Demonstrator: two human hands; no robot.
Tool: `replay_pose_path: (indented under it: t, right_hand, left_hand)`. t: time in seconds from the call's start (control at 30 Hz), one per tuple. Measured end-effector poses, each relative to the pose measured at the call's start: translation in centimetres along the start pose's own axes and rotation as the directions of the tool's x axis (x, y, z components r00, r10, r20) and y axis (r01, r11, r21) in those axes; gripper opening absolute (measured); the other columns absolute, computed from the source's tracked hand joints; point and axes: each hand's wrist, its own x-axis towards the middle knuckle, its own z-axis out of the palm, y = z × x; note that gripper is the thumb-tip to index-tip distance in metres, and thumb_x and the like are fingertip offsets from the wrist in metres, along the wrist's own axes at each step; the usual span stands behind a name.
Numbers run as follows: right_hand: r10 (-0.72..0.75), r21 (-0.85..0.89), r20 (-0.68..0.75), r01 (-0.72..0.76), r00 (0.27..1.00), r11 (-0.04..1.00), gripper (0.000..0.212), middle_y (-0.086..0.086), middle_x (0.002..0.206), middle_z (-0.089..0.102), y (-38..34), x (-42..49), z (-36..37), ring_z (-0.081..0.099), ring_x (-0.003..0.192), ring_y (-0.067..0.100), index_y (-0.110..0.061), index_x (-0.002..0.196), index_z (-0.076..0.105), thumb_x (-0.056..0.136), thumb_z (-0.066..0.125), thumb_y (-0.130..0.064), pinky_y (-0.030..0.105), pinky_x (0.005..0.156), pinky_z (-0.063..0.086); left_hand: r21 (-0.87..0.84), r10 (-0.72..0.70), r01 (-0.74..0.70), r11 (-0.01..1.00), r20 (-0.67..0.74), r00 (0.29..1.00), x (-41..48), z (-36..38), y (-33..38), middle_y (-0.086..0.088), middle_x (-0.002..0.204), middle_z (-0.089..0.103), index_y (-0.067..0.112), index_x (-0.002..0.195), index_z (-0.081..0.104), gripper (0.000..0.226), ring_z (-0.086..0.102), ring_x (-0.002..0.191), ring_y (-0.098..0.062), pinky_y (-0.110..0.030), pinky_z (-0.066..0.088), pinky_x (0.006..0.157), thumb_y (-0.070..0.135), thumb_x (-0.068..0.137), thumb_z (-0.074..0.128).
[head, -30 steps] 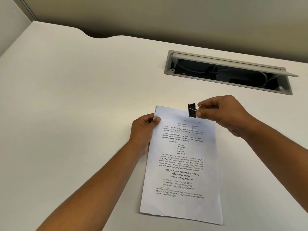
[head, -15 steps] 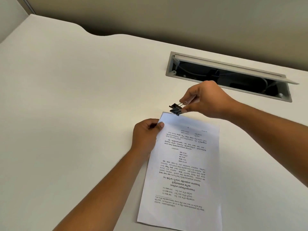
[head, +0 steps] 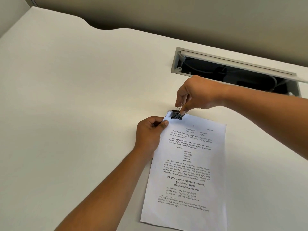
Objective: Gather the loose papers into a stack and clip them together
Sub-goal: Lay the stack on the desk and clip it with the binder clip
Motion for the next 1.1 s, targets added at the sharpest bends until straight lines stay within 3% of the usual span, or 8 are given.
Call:
replay_pose_path:
  t: [0.23, 0.37, 0.43, 0.53, 0.67, 0.8, 0.87, 1.1]
  right_hand:
    - [0.028, 0.043, 0.098, -0.033, 0.995, 0.999, 0.047, -0.010, 0.092, 0.075, 0.4, 0.4, -0.2, 0.070, 0.086, 0.005, -0.022, 0.103, 0.074, 0.062, 0.090, -0.039, 0.028, 0.081, 0.057]
    - [0.037, 0.081, 0.175, -0.052, 0.984, 0.995, 0.093, -0.013, 0.123, 0.064, 1.2, 0.3, 0.2, 0.060, 0.111, 0.008, -0.027, 0.139, 0.051, 0.057, 0.089, -0.049, 0.030, 0.098, 0.049]
    - [0.077, 0.174, 0.147, -0.102, 0.986, 0.979, 0.102, -0.011, 0.132, 0.059, 1.9, 0.0, 0.8, 0.058, 0.117, 0.011, -0.028, 0.146, 0.042, 0.057, 0.083, -0.058, 0.033, 0.102, 0.047]
    - [0.171, 0.438, 0.020, -0.162, 0.985, 0.884, 0.092, -0.005, 0.126, 0.066, 4.1, -1.4, 2.0, 0.064, 0.111, 0.016, -0.027, 0.140, 0.049, 0.059, 0.068, -0.068, 0.038, 0.101, 0.049]
    - [0.425, 0.795, -0.031, -0.236, 0.905, 0.559, 0.090, 0.002, 0.110, 0.076, 8.1, -5.9, 5.2, 0.071, 0.103, 0.027, -0.022, 0.123, 0.063, 0.061, 0.056, -0.087, 0.040, 0.091, 0.054]
    - [0.522, 0.934, 0.064, -0.235, 0.851, 0.268, 0.068, 0.010, 0.112, 0.074, 9.2, -11.3, 9.2, 0.070, 0.101, 0.028, -0.015, 0.118, 0.068, 0.080, 0.050, -0.069, 0.040, 0.085, 0.057]
    - [0.490, 0.945, 0.094, -0.232, 0.866, 0.230, 0.053, 0.014, 0.108, 0.075, 8.0, -13.2, 10.7, 0.072, 0.093, 0.027, -0.007, 0.117, 0.067, 0.091, 0.049, -0.050, 0.034, 0.075, 0.060]
    - [0.549, 0.941, 0.169, -0.300, 0.819, 0.157, 0.019, 0.011, 0.093, 0.078, 2.6, -18.6, 16.2, 0.075, 0.082, 0.024, 0.000, 0.098, 0.068, 0.093, 0.063, -0.019, 0.039, 0.081, 0.059]
  left_hand:
    - [-0.029, -0.012, 0.011, 1.000, -0.035, 0.999, 0.2, 0.0, -0.3, -0.015, 0.086, 0.072, 0.011, 0.084, 0.077, 0.010, 0.061, 0.077, -0.026, -0.044, 0.054, 0.076, 0.003, 0.088, 0.073]
    - [-0.035, -0.005, 0.004, 0.999, -0.035, 0.999, 0.2, 0.1, -0.5, -0.015, 0.087, 0.071, 0.008, 0.087, 0.076, 0.005, 0.062, 0.079, -0.026, -0.054, 0.057, 0.085, 0.003, 0.087, 0.074]
    - [-0.039, -0.009, 0.008, 0.999, -0.032, 0.999, 0.2, 0.0, -0.5, -0.016, 0.087, 0.071, 0.009, 0.086, 0.076, 0.006, 0.062, 0.080, -0.026, -0.053, 0.057, 0.084, 0.003, 0.087, 0.074]
    - [-0.060, -0.015, 0.014, 0.998, -0.019, 1.000, 0.0, -0.1, -0.5, -0.015, 0.089, 0.071, 0.011, 0.085, 0.076, 0.009, 0.062, 0.082, -0.026, -0.051, 0.056, 0.084, 0.002, 0.088, 0.073]
    - [-0.090, -0.018, 0.017, 0.996, -0.012, 1.000, 0.0, -0.4, -0.3, -0.011, 0.086, 0.072, 0.013, 0.083, 0.075, 0.012, 0.064, 0.083, -0.026, -0.050, 0.057, 0.085, 0.002, 0.088, 0.073]
    - [-0.111, -0.053, 0.051, 0.993, -0.009, 0.999, -0.1, -0.2, 0.0, -0.013, 0.087, 0.069, 0.012, 0.082, 0.073, 0.011, 0.063, 0.083, -0.026, -0.046, 0.055, 0.083, 0.003, 0.089, 0.073]
    - [-0.137, -0.071, 0.070, 0.988, -0.005, 0.997, 0.0, -0.3, 0.1, -0.017, 0.091, 0.067, 0.011, 0.082, 0.072, 0.011, 0.063, 0.085, -0.027, -0.050, 0.056, 0.087, 0.003, 0.089, 0.072]
    - [-0.197, -0.100, 0.088, 0.976, -0.051, 0.994, -0.8, -0.7, 0.8, -0.013, 0.091, 0.067, 0.013, 0.082, 0.073, 0.012, 0.062, 0.087, -0.027, -0.054, 0.053, 0.096, 0.004, 0.089, 0.072]
